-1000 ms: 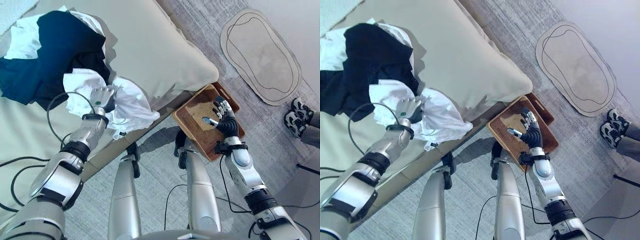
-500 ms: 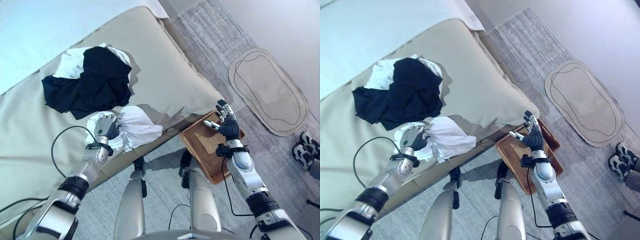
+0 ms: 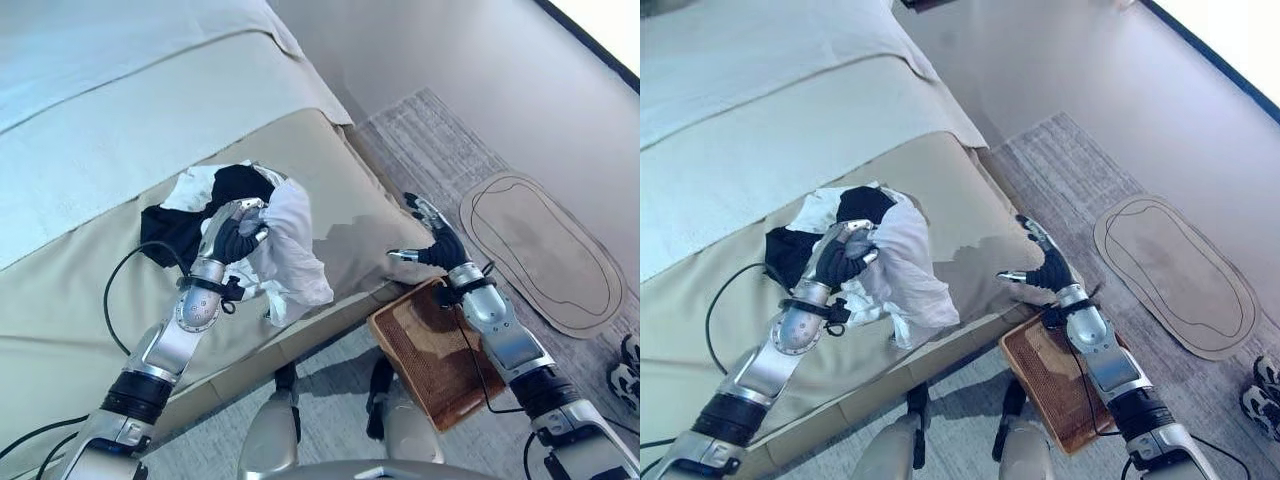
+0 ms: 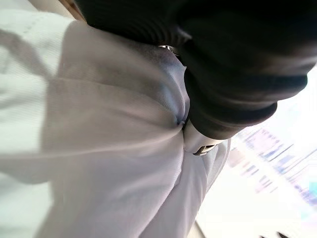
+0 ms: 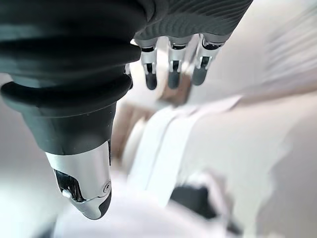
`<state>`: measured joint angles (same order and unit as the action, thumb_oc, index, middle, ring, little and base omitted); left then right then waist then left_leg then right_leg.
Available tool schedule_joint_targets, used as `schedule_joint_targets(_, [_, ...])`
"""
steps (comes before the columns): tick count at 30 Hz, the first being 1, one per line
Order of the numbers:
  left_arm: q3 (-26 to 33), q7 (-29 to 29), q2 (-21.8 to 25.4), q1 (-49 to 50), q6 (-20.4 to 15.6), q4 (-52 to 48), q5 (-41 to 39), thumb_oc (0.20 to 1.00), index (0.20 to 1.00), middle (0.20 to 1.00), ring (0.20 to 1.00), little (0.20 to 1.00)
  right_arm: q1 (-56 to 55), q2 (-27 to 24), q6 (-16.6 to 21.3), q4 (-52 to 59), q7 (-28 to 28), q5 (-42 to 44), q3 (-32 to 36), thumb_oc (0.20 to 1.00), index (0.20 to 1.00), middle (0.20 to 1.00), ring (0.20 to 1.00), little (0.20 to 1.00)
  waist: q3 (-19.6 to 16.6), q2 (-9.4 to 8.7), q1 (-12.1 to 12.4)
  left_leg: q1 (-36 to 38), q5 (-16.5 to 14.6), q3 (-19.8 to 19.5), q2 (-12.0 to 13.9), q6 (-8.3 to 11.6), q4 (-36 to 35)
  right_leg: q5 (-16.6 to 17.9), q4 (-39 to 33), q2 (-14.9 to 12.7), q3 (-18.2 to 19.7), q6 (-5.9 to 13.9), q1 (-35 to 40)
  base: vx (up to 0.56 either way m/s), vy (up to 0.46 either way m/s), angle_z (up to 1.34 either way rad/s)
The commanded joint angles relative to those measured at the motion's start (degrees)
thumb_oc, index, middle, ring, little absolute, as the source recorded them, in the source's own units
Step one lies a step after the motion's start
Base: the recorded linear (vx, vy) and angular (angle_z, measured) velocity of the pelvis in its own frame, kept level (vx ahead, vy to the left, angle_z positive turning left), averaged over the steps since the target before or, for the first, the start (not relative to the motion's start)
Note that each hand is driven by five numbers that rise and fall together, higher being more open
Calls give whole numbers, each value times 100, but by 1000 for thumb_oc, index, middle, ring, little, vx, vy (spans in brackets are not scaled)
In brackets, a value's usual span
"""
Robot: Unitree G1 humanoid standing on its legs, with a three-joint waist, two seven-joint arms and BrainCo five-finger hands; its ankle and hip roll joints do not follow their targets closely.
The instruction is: Pick up clothes into the bucket
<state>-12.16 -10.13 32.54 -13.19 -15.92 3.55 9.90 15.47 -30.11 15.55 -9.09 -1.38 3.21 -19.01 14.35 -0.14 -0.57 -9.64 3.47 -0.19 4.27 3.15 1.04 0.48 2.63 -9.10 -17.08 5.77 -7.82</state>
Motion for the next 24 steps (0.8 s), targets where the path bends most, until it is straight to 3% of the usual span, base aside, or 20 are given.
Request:
schedule_joint_targets(1, [286,169,126,-91,-367,-453,-625,200,200,200,200,200,202,-129,143,269,-162,-733,-436,1000,1000,1000,1000,1000,-423,-180,17,237,-151,41,189,266,-139,474,-397,-371,424,445,214,84,-19,4])
schedule_joint_targets(7, [200,481,162,-234,-268,-803,-930,200,200,200,200,200,266,274,22,436,-454,-855,-963,1000,1000,1000,1000,1000,-628,-132,58,612,-195,92,216,258,-247,417,-479,-333,398,443,557,63,-3,2])
schedule_joint_targets(9, [102,599,169,-343,-256,-960,-1062,200,200,200,200,200,256,680,-77,257,-671,-540,-1305,1000,1000,1000,1000,1000,-707,-114,77,738,-208,132,219,250,-302,421,-536,-315,409,444,664,22,4,-1])
schedule_joint_targets(15, [-123,750,145,-455,-244,-1244,-1257,200,200,200,200,200,295,1291,-314,64,-1061,224,-1903,1000,1000,1000,1000,1000,-840,-108,134,889,-169,197,240,264,-454,466,-689,-280,385,450,769,11,3,-1])
schedule_joint_targets(18, [-165,747,104,-474,-218,-1316,-1326,200,200,200,200,200,312,1477,-368,-56,-1034,354,-2008,1000,1000,1000,1000,1000,-874,-111,152,917,-155,201,229,264,-489,470,-706,-273,378,448,791,0,0,0])
schedule_joint_targets(24, [-423,722,-168,-458,-80,-1642,-1701,200,200,200,200,200,525,1992,-491,-734,-463,54,-2169,1000,1000,1000,1000,1000,-923,-88,220,966,-179,186,206,233,-485,469,-727,-285,362,438,872,0,0,0])
